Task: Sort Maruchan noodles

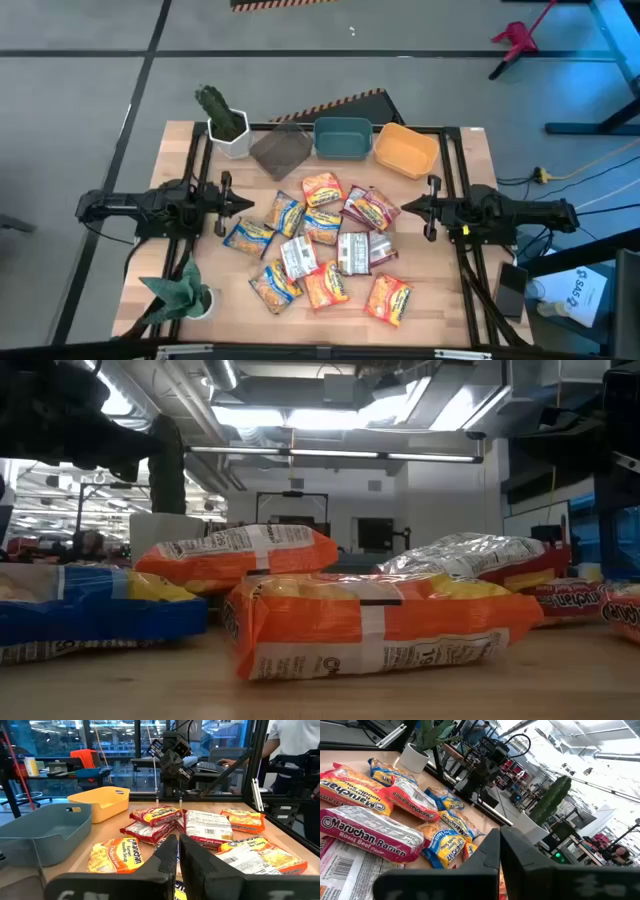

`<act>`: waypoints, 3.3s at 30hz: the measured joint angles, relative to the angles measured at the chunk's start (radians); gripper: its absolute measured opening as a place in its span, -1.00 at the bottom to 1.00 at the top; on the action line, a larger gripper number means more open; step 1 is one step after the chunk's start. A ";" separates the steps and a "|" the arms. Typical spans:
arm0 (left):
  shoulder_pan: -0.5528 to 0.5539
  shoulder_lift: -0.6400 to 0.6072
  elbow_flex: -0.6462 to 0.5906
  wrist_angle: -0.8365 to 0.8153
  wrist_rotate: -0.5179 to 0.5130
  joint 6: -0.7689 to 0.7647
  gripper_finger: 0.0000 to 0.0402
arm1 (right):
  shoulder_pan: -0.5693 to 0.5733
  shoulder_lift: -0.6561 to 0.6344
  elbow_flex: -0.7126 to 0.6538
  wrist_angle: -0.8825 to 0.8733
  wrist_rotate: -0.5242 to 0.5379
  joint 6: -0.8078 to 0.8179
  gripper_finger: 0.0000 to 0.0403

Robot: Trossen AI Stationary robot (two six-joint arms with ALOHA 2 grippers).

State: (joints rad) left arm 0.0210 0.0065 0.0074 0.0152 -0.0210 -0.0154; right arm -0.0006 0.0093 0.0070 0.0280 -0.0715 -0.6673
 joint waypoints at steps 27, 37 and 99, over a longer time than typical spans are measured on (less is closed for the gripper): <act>0.000 0.000 0.000 0.000 0.000 0.000 -0.94 | 0.000 0.000 0.000 0.000 0.000 0.000 -1.00; 0.000 0.000 0.000 0.000 0.000 0.000 -0.94 | 0.000 0.000 0.000 0.019 -0.002 0.050 -1.00; -0.001 0.000 0.113 0.724 -0.194 -0.523 -0.54 | -0.007 1.124 0.782 -0.874 0.070 0.978 0.53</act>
State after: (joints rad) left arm 0.0196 0.0067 0.1204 0.7390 -0.2153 -0.5385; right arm -0.0077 1.1337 0.7887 -0.8458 -0.0010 0.3104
